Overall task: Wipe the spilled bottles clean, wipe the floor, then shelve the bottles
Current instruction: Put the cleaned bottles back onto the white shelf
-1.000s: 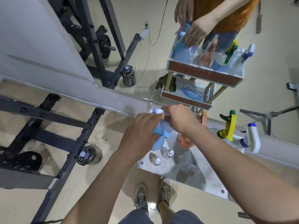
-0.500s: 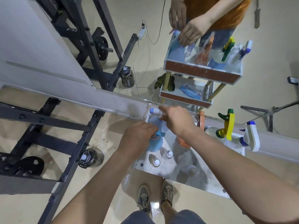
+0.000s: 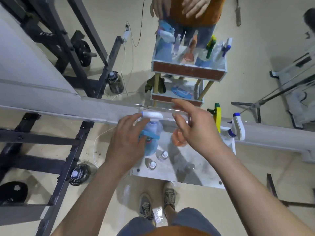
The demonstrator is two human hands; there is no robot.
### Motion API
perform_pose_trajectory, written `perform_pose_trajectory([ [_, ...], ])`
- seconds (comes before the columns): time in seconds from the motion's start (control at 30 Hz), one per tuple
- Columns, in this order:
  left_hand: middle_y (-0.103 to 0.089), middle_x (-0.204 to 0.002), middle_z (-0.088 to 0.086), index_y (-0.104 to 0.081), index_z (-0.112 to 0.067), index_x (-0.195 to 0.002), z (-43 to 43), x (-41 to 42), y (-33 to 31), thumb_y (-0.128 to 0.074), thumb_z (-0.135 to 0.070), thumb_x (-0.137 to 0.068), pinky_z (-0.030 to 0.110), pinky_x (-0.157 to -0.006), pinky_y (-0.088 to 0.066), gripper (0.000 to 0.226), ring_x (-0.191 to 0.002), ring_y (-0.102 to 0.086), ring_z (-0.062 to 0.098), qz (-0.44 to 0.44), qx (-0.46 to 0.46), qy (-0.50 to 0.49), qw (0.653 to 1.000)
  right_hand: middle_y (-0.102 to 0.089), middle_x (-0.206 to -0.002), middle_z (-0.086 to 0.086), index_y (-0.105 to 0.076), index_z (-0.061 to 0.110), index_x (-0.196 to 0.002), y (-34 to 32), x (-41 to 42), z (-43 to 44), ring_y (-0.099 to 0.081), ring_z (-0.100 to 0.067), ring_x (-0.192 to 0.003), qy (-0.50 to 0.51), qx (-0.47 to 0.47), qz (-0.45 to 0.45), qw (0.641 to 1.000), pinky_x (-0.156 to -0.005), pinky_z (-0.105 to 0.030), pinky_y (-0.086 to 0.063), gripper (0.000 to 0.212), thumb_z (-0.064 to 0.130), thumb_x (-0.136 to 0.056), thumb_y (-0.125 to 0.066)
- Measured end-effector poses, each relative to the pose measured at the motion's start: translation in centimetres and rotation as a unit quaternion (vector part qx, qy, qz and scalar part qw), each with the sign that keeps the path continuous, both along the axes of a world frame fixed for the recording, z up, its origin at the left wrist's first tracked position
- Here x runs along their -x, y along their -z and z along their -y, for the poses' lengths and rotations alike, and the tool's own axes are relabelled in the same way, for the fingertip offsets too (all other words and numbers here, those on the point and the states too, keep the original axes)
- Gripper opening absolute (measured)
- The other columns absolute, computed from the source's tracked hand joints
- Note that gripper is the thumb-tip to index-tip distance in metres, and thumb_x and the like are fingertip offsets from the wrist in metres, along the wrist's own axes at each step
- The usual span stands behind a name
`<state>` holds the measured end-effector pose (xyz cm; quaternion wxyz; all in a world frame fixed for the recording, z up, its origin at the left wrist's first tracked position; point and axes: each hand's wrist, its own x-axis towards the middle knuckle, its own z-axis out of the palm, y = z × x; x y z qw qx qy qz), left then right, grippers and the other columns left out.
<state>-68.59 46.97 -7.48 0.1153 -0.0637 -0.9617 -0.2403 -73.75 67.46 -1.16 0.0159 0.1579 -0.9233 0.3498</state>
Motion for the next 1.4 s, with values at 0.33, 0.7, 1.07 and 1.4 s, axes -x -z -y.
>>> perform_pose_trajectory([
  [0.33,-0.067,-0.094,-0.011,-0.056,-0.030,-0.106,-10.4,-6.1,2.0,-0.052,-0.005,-0.077,0.011,-0.079,-0.043,0.039,-0.085,-0.057,0.005,0.086,-0.155,0.136,0.975,-0.071,-0.113,0.004,-0.067,0.017,-0.118,7.0,-13.4,-15.4,-0.064,-0.020,-0.107,0.303,-0.023,0.157,0.940,-0.080,-0.022,-0.042,0.032,0.011,-0.087,-0.068],
  [0.7,-0.062,-0.121,0.008,-0.061,-0.016,-0.127,-23.1,0.9,3.2,-0.059,-0.002,-0.084,0.040,-0.083,-0.053,0.045,-0.101,-0.063,0.031,0.162,-0.073,0.192,0.965,-0.053,-0.136,-0.001,-0.047,0.027,-0.141,11.9,-8.7,-17.5,-0.042,-0.022,-0.134,0.232,-0.124,0.241,0.934,-0.099,-0.040,-0.040,0.056,0.031,-0.088,-0.066],
  [1.07,-0.070,-0.107,0.006,-0.067,-0.014,-0.116,-26.7,2.4,5.9,-0.054,-0.003,-0.091,0.020,-0.077,-0.047,0.029,-0.095,-0.063,0.019,0.282,-0.042,0.125,0.950,-0.056,-0.075,0.000,-0.068,0.019,-0.101,12.1,-7.8,-21.8,-0.054,-0.026,-0.087,0.130,-0.125,0.191,0.965,-0.064,-0.033,-0.034,0.018,0.014,-0.085,-0.061],
  [1.4,-0.073,-0.097,0.003,-0.070,-0.017,-0.103,-29.4,1.9,5.5,-0.055,-0.021,-0.094,0.035,-0.082,-0.050,0.018,-0.093,-0.065,0.021,0.307,-0.074,0.135,0.939,-0.053,-0.097,0.004,-0.069,0.022,-0.111,14.8,-10.5,-22.3,-0.055,-0.017,-0.086,0.134,0.005,0.172,0.976,-0.066,-0.027,-0.041,0.023,0.027,-0.091,-0.061],
])
